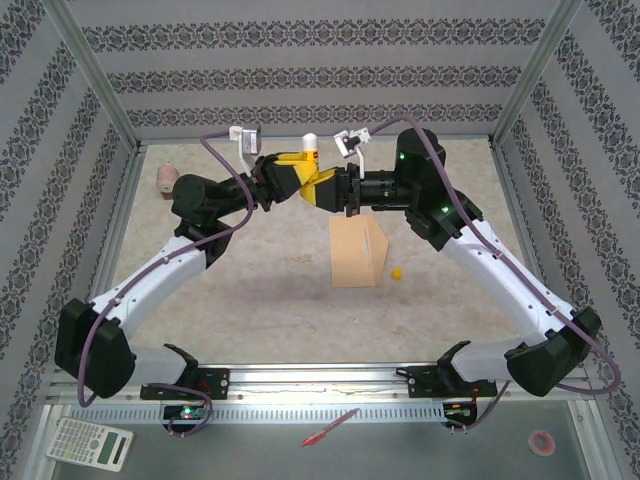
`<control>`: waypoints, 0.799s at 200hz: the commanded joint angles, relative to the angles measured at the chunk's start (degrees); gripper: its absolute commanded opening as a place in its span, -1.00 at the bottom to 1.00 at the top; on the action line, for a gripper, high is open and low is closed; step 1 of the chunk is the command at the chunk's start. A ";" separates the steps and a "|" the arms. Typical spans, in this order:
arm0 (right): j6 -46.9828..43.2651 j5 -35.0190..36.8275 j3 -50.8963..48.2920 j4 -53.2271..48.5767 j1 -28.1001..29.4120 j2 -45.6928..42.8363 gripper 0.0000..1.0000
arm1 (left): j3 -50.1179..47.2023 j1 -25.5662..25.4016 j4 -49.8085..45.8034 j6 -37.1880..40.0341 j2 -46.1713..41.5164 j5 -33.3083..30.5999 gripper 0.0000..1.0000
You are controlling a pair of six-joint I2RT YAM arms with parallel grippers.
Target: Place the letter into the envelope and seal it
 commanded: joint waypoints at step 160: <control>-7.20 13.67 3.55 -9.34 -1.40 -2.42 -0.67 | 3.37 1.07 -17.94 13.70 -0.54 6.96 -1.00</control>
